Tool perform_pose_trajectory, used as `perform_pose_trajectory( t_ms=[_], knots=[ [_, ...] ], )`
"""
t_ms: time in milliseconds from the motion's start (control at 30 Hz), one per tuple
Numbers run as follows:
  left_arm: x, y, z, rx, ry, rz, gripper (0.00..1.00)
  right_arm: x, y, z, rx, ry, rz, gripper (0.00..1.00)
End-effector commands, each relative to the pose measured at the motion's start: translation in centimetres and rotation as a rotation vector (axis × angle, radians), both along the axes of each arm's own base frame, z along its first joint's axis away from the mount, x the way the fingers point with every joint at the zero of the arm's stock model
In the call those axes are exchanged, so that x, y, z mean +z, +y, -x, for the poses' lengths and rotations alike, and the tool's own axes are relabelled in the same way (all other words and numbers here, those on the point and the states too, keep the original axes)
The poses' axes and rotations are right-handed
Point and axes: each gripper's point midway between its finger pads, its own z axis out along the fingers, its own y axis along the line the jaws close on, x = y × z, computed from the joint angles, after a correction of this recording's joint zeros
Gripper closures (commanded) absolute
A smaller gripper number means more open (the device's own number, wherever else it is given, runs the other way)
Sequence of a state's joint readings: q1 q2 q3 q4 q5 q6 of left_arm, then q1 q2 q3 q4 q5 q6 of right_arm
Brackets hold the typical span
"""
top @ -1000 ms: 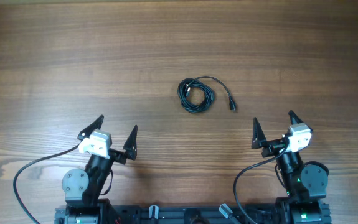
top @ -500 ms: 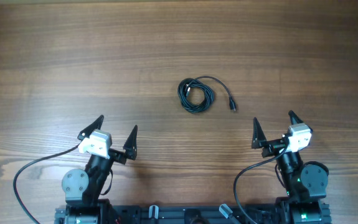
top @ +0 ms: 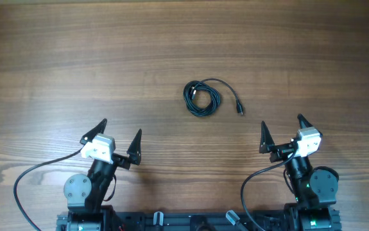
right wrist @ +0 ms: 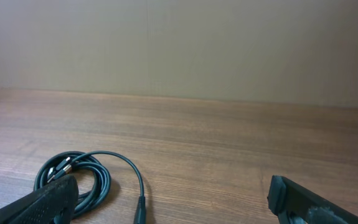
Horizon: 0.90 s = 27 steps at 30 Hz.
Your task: Untangle cables
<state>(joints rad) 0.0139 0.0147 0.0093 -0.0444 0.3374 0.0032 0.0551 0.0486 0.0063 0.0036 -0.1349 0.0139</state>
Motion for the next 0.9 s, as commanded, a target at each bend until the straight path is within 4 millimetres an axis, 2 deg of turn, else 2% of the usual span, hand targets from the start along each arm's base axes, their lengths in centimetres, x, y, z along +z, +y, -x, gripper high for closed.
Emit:
perform_pose_trajectory(
  t_ms=[0, 667, 867],
  knots=[
    [-0.21, 0.24, -0.08, 0.013, -0.001, -0.019, 0.00, 0.15, 0.14, 0.03, 0.009, -0.004, -0.013, 0.00],
    [-0.17, 0.56, -0.18, 0.033, -0.003, -0.020, 0.00, 0.15, 0.14, 0.03, 0.009, -0.004, -0.013, 0.00],
    [-0.18, 0.17, -0.06, 0.013, 0.021, 0.052, 0.00, 0.15, 0.14, 0.03, 0.009, -0.004, -0.013, 0.00]
  ],
)
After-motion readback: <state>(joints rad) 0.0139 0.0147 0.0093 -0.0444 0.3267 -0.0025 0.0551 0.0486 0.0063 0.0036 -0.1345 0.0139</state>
